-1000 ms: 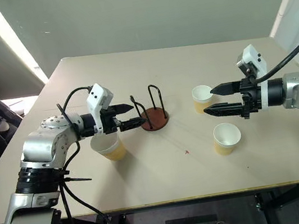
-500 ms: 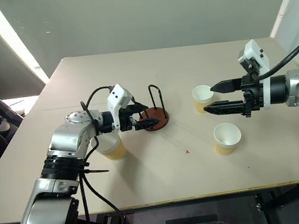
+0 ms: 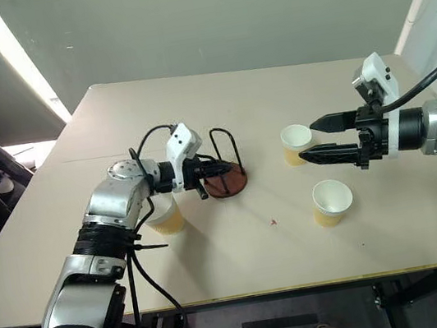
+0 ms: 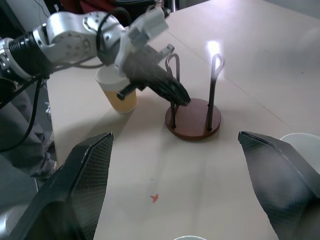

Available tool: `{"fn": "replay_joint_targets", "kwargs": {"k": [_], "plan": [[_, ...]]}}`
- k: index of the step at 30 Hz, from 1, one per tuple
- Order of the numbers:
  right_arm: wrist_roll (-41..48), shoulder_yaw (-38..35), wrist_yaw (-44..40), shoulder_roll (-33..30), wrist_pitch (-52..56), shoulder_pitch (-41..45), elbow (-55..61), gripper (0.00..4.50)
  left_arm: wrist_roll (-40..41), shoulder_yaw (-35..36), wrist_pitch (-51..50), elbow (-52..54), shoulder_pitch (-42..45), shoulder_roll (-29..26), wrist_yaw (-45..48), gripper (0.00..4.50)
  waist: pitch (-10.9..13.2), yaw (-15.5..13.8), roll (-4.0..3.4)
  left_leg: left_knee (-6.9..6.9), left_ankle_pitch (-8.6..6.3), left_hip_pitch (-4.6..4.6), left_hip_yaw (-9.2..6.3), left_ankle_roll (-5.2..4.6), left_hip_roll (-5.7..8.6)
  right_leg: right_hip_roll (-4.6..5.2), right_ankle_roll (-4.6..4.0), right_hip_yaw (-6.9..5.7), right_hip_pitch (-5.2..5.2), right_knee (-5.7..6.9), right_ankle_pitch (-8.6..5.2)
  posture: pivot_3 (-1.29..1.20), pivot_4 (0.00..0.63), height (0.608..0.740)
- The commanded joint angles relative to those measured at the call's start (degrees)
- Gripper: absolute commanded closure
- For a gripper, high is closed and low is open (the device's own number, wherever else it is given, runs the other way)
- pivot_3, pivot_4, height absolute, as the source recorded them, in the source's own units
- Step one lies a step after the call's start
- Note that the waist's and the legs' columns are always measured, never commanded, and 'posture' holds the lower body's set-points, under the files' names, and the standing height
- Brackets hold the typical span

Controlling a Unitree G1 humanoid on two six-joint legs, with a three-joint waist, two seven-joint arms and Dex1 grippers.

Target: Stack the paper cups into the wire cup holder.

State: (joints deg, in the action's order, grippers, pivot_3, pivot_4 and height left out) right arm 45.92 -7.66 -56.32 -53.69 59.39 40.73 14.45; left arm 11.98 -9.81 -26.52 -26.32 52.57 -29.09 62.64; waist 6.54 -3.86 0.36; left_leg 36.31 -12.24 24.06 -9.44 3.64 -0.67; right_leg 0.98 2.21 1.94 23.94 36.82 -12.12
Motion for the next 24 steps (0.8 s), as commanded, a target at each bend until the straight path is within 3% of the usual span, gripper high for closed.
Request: {"fn": "replay_joint_targets", "kwargs": {"k": [1,9,17,24], "plan": [[0.97,-2.21,0.11,-1.55,0.09,0.02,1.74,0.33,1.00,-0.47,-0.21,6.12,-0.67,-1.54,4.08,4.47,0.00,0.02,0.01,0.02,0.00,0.01,0.01,0.00,0.00,0.00,0.01,0.00,0.00,-0.01,0.00,0.00,0.150,0.740],[1.97,-3.78,0.14,-3.70,1.20,-2.22,3.73,0.33,1.64,-2.41,-1.12,14.66,-0.90,-3.85,10.89,4.47,0.01,0.01,0.01,0.20,-0.12,0.06,0.11,-0.21,-0.01,0.01,0.05,0.09,0.00,-0.01,-0.01,0.00,0.150,0.740],[4.54,-10.68,-1.31,-11.62,3.64,-8.45,7.91,0.33,4.12,-5.41,-5.61,22.38,-6.91,-1.78,12.26,4.47,0.00,-0.09,0.01,0.31,-0.13,0.10,0.30,-0.21,0.03,0.10,0.18,0.22,0.00,0.00,-0.08,0.00,0.150,0.740],[6.10,-12.93,-1.96,-15.04,3.57,-11.09,9.39,0.33,3.37,-6.91,-4.31,21.64,-7.97,-2.31,14.13,4.47,0.00,-0.06,0.02,0.35,-0.26,0.03,0.47,-0.41,0.04,0.07,0.31,0.38,-0.01,0.04,-0.14,0.00,0.150,0.740]]}}
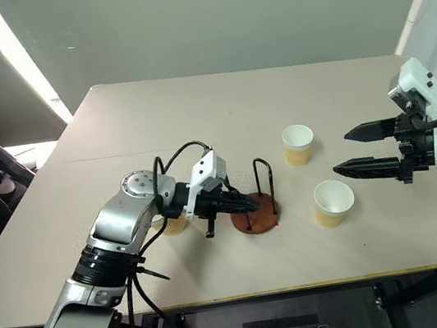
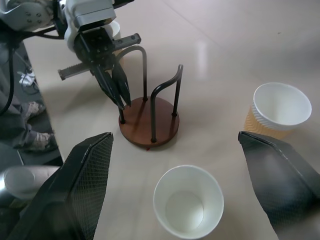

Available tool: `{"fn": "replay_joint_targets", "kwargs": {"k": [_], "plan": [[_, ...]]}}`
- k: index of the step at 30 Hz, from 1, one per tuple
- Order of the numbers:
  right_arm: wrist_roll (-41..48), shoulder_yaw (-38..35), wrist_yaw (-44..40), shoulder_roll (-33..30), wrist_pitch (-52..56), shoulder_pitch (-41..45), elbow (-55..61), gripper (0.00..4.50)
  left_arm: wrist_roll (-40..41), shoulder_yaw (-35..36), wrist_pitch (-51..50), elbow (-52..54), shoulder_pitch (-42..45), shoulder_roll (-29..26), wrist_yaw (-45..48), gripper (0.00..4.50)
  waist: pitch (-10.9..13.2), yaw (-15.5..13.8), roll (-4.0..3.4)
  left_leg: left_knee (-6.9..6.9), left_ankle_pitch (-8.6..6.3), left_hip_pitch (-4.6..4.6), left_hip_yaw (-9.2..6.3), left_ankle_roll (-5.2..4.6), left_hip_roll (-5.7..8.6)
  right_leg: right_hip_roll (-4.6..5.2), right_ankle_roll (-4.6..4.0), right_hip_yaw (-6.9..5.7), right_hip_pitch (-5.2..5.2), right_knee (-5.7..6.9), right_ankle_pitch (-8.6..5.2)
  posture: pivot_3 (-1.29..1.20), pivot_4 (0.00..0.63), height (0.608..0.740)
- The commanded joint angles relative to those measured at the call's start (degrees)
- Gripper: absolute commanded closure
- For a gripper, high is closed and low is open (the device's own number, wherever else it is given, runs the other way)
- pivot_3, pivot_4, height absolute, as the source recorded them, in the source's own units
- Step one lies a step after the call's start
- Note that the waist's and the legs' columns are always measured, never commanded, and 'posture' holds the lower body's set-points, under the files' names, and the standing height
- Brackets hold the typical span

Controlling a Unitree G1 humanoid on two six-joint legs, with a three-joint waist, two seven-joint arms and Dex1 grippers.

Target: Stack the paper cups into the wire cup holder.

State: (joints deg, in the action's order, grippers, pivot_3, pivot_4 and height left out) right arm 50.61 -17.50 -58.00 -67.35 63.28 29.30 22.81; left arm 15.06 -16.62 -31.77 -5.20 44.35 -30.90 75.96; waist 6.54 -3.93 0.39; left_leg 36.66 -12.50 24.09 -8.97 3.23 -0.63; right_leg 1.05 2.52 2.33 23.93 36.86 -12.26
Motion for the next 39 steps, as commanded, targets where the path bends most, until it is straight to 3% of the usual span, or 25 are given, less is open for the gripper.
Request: {"fn": "replay_joint_targets", "kwargs": {"k": [1,10,16,23,32,39], "plan": [[1.72,-3.05,0.11,-1.20,-0.22,0.37,1.33,0.33,0.45,-0.09,0.94,0.17,0.33,-0.25,0.86,4.47,0.00,0.04,0.00,0.05,-0.01,-0.01,0.03,-0.01,0.00,-0.02,0.04,0.05,0.00,0.00,-0.02,0.00,0.150,0.740],[3.91,-1.50,3.09,0.13,-0.15,1.35,2.19,0.33,-0.55,-2.94,2.93,-1.07,-1.29,-1.07,4.15,4.47,0.00,0.12,0.00,0.41,-0.23,0.00,0.24,-0.46,0.24,-0.19,0.73,1.21,-0.02,-0.01,-0.12,0.00,0.150,0.740],[4.36,-0.39,3.58,0.31,-0.52,2.13,2.04,0.33,-2.84,-4.75,6.62,-1.58,-1.90,-2.49,5.08,2.67,0.00,0.22,0.00,0.42,-0.33,-0.01,0.23,-0.63,0.29,-0.06,0.79,1.30,0.01,-0.03,-0.10,0.00,0.150,0.740],[3.89,0.43,3.30,0.24,-1.13,2.29,1.60,0.33,-2.77,-4.06,5.01,1.25,-2.72,-2.83,3.75,0.12,0.00,0.21,0.00,0.45,-0.44,0.01,0.22,-0.81,0.46,0.13,0.93,1.30,0.01,-0.04,-0.19,0.00,0.150,0.740],[2.83,2.70,2.56,0.08,-2.05,4.48,0.23,0.33,-3.72,-3.11,3.31,5.32,-1.75,-6.03,2.02,0.05,0.00,0.28,0.00,0.46,-0.50,0.00,0.22,-0.90,0.50,0.20,0.98,1.32,0.02,-0.04,-0.23,0.00,0.150,0.740],[0.12,7.11,1.45,1.21,-4.76,7.54,-1.01,0.33,-3.52,-0.49,4.95,9.58,-1.40,-13.22,3.81,0.05,0.00,0.62,-0.01,0.44,-0.52,-0.02,0.15,-0.92,0.48,0.20,0.94,1.33,0.04,-0.04,-0.25,0.00,0.150,0.740]]}}
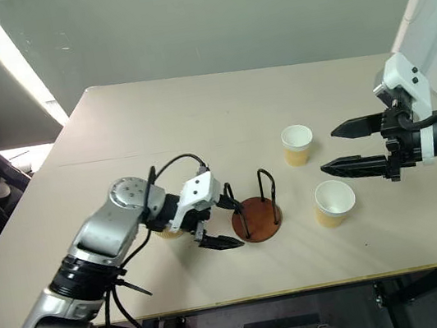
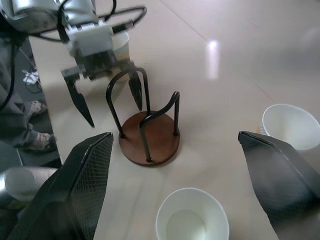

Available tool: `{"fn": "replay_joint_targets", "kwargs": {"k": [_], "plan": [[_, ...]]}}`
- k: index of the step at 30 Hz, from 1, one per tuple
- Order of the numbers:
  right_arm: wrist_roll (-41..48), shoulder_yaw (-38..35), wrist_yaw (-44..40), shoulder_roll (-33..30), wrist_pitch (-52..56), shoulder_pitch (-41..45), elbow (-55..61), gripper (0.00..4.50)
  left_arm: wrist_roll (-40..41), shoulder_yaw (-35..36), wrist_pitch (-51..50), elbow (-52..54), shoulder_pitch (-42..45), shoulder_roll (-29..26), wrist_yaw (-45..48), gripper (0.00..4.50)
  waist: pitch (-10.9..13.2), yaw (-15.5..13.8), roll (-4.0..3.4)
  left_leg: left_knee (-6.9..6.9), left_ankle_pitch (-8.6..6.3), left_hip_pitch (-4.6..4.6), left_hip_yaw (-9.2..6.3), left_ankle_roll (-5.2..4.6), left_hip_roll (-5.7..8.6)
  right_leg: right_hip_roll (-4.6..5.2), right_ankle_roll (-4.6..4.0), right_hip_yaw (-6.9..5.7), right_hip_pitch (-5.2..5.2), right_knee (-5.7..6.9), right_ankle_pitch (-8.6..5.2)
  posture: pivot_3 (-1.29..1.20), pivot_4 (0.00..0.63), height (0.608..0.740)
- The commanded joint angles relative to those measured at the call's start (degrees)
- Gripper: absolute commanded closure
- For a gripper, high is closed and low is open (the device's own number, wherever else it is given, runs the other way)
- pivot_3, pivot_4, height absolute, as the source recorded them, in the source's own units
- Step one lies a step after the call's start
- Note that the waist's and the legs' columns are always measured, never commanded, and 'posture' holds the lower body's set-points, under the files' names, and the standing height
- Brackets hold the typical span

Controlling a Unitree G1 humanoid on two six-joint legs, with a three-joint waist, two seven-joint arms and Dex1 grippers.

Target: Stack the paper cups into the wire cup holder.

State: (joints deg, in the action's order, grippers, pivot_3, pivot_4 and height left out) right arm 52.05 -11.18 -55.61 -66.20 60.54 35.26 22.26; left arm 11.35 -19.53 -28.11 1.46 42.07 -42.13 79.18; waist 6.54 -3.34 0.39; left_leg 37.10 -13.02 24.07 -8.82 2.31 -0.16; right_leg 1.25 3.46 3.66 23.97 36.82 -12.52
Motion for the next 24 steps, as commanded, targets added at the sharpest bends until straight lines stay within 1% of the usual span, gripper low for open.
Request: {"fn": "replay_joint_targets", "kwargs": {"k": [1,3,7,9,13,17,20,22,24], "plan": [[-1.95,1.41,-1.13,0.27,-2.66,1.92,-0.71,0.33,-0.05,2.82,1.01,3.01,0.88,-2.56,0.04,0.05,0.00,0.03,-0.01,0.00,-0.01,0.00,0.00,-0.01,0.01,0.00,0.00,0.00,0.00,0.00,0.00,0.00,0.150,0.740],[-3.10,2.87,-1.43,1.07,-3.86,3.03,-1.23,0.33,-0.74,3.38,1.65,3.59,0.45,-4.31,-0.17,0.05,0.00,0.06,-0.01,0.00,-0.01,0.00,-0.02,-0.02,0.01,0.02,-0.02,0.00,0.00,0.00,-0.01,0.00,0.150,0.740],[-5.28,5.22,-1.97,2.85,-5.88,5.62,-2.74,0.33,0.81,4.86,1.02,5.26,-0.06,-6.10,0.24,0.05,0.00,0.23,-0.01,0.00,-0.03,0.01,-0.04,-0.05,0.00,0.03,-0.06,0.00,0.04,0.02,-0.03,0.00,0.150,0.740],[-7.94,7.41,-1.89,4.78,-8.32,8.35,-4.55,0.33,1.64,6.23,1.06,5.42,0.15,-6.99,0.55,0.05,0.00,0.33,-0.01,-0.01,-0.05,0.00,-0.06,-0.05,0.00,0.04,-0.08,-0.02,0.04,0.02,-0.04,0.00,0.150,0.740],[-13.54,13.21,-3.48,9.97,-12.48,16.03,-11.33,0.33,6.47,11.96,-1.28,2.16,3.94,-8.16,1.55,0.05,0.00,0.84,-0.01,-0.02,-0.05,0.00,-0.06,-0.06,-0.05,0.05,-0.19,-0.08,0.12,0.08,0.02,0.00,0.150,0.740],[-19.42,17.68,-6.07,13.12,-16.50,20.41,-17.30,0.33,9.20,15.64,-4.12,0.06,6.30,-9.85,1.12,0.05,-0.01,1.03,-0.02,-0.06,-0.06,0.02,-0.06,-0.05,-0.22,0.03,-0.42,-0.25,0.22,0.09,0.10,0.00,0.150,0.740],[-25.60,21.97,-8.26,14.32,-21.25,22.09,-21.63,0.33,9.23,16.95,-4.75,-0.35,6.21,-11.50,0.36,0.05,-0.02,0.99,-0.04,-0.12,-0.11,0.02,-0.06,0.01,-0.24,0.04,-0.53,-0.27,0.26,0.10,0.03,0.00,0.150,0.740],[-29.25,24.41,-9.66,15.41,-23.92,23.08,-25.27,0.33,7.78,16.72,-3.48,-0.07,4.63,-13.41,0.09,0.05,-0.01,1.12,-0.04,-0.11,-0.15,0.05,-0.07,0.07,-0.27,0.04,-0.55,-0.29,0.30,0.09,0.02,0.00,0.150,0.740],[-34.41,27.83,-11.56,16.43,-28.86,24.02,-29.41,0.33,5.75,16.57,-1.42,-0.08,2.57,-15.56,-0.49,0.05,-0.01,1.36,-0.04,-0.12,-0.18,0.06,-0.05,0.10,-0.28,0.04,-0.58,-0.28,0.36,0.09,0.01,0.00,0.150,0.740]]}}
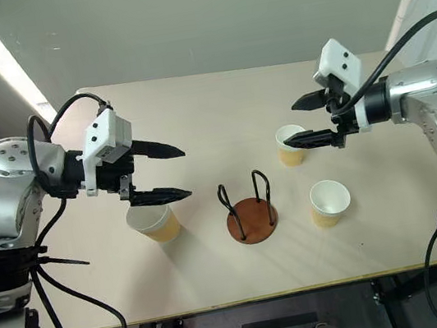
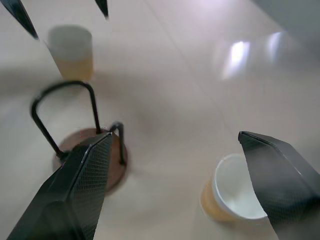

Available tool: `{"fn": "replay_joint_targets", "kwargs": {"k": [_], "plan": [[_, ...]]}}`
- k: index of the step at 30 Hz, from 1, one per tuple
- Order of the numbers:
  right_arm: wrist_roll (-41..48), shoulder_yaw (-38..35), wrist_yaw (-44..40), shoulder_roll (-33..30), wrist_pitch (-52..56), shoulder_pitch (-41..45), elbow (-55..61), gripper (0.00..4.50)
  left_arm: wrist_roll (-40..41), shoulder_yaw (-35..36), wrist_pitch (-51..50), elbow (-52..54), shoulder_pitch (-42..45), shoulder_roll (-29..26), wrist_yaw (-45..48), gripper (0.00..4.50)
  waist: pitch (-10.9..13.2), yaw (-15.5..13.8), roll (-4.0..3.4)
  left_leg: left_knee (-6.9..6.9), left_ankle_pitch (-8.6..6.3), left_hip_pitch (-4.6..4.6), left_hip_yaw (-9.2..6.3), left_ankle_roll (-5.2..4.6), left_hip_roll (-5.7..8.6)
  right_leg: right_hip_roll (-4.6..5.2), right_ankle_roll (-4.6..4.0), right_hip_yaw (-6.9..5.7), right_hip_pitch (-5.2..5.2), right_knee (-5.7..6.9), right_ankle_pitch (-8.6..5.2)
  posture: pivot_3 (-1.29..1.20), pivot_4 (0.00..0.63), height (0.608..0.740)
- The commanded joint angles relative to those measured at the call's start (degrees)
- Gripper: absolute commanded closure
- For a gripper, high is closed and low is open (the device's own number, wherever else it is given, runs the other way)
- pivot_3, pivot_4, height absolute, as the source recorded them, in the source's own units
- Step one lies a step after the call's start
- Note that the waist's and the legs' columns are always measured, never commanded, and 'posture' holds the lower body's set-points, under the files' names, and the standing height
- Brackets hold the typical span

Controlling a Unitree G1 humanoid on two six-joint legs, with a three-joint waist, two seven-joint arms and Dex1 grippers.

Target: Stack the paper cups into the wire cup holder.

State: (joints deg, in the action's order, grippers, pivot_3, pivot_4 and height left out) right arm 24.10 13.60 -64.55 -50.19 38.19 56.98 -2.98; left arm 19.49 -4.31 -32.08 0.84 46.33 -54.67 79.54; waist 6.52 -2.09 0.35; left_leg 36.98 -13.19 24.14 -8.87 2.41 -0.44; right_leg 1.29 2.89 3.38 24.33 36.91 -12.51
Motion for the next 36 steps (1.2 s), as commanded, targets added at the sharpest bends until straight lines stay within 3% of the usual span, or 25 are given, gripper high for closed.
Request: {"fn": "replay_joint_targets", "kwargs": {"k": [1,5,14,28,31,36], "plan": [[-8.92,4.62,-3.47,1.02,-9.09,2.90,-6.17,0.33,-2.58,1.68,2.67,0.56,-2.13,-3.56,-1.28,0.05,0.00,0.23,0.00,-0.01,-0.01,0.01,0.00,0.02,-0.03,-0.01,-0.02,-0.01,0.03,0.00,-0.01,0.00,0.150,0.740],[-17.16,8.85,-5.55,4.28,-18.20,6.02,-14.85,0.33,-2.99,2.17,2.48,0.76,-2.20,-4.53,-3.02,0.05,0.00,0.35,0.00,-0.01,-0.07,0.10,-0.01,0.08,-0.14,-0.04,-0.11,-0.09,0.18,0.05,-0.04,0.00,0.150,0.740],[-27.25,10.71,-7.03,11.32,-30.11,10.96,-28.46,0.33,-0.13,3.48,-0.17,1.32,-0.85,-3.68,-4.26,0.05,0.00,0.33,-0.01,-0.06,-0.13,0.23,0.03,0.20,-0.25,-0.07,-0.39,-0.13,0.39,0.10,-0.02,0.00,0.150,0.740],[-36.29,10.39,-6.18,18.46,-39.44,15.29,-44.75,0.33,-1.19,2.26,1.42,-0.36,-0.31,-3.48,-5.43,0.05,0.01,0.33,-0.01,-0.24,-0.12,0.25,0.05,0.39,-0.31,-0.07,-0.48,-0.17,0.50,0.10,-0.03,0.00,0.150,0.740],[-38.36,10.62,-4.91,19.65,-41.32,16.47,-48.00,0.92,-1.90,2.00,2.24,-0.59,-0.77,-3.75,-5.00,0.00,0.01,0.30,-0.01,-0.38,-0.11,0.26,0.05,0.42,-0.31,-0.07,-0.51,-0.17,0.56,0.10,-0.02,0.00,0.150,0.740],[-39.10,9.58,-5.08,21.17,-41.94,17.63,-50.15,2.69,-2.23,1.88,2.85,-0.69,-0.78,-3.63,-4.82,0.00,0.01,0.31,-0.01,-0.49,-0.08,0.25,0.07,0.48,-0.33,-0.07,-0.54,-0.17,0.60,0.10,-0.03,0.00,0.150,0.740]]}}
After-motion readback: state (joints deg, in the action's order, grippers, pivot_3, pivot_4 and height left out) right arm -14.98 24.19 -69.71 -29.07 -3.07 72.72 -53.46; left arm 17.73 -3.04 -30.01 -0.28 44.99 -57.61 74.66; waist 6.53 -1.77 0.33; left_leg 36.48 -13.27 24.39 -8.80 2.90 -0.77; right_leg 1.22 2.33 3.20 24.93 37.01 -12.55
